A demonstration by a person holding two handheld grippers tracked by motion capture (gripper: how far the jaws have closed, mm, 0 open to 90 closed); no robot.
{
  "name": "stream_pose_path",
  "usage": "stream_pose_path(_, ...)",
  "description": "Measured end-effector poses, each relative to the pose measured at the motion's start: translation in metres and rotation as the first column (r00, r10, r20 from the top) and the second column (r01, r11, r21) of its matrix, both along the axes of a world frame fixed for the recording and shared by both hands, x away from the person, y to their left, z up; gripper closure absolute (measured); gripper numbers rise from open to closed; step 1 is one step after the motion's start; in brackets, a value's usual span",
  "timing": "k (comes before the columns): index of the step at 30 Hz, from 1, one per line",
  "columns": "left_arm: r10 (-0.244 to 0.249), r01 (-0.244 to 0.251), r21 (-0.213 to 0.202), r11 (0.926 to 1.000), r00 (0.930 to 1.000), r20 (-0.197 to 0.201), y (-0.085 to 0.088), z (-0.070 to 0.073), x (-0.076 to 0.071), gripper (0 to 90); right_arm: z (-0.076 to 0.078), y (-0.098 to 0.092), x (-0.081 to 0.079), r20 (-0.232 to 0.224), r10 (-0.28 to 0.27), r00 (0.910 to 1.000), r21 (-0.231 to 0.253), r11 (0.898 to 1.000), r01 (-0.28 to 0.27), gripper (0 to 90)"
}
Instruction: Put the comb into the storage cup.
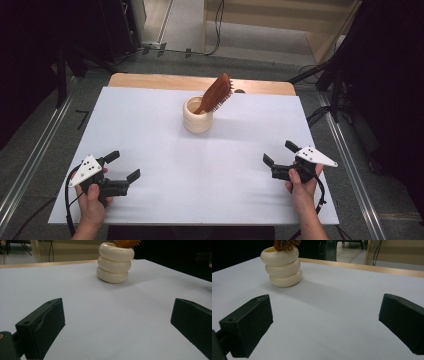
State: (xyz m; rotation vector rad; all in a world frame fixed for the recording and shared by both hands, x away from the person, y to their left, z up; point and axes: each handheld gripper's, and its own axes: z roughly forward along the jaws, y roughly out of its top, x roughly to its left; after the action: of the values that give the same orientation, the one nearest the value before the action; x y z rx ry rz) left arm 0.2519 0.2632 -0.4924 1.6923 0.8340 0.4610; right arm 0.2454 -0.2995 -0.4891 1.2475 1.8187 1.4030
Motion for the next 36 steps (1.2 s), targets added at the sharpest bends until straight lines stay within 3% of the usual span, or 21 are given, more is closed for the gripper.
stream_pose_path(17, 0.002, -0.002, 0.001, 1.0, 1.0, 0.002, 0.0, 0.0, 0.0, 0.0, -0.011, -0.031, -0.02, -0.022, -0.063, 0.9977, -0.003, 0.998, 0.063, 0.0)
stream_pose_path(25, 0.004, -0.004, 0.004, 1.0, 1.0, 0.002, 0.0, 0.0, 0.0, 0.0, -0.015, -0.043, -0.026, -0.029, -0.072, 0.997, -0.002, 0.997, 0.072, 0.0)
stream_pose_path(31, 0.004, -0.004, 0.004, 1.0, 1.0, 0.003, 0.0, 0.0, 0.0, 0.0, -0.019, -0.048, -0.028, -0.034, -0.081, 0.9961, -0.029, 0.996, 0.08, 0.0)
stream_pose_path(36, 0.003, -0.003, 0.005, 1.0, 1.0, 0.004, 0.0, 0.0, 0.0, 0.0, -0.02, -0.055, -0.031, -0.032, -0.087, 0.9957, -0.012, 0.996, 0.087, 0.0)
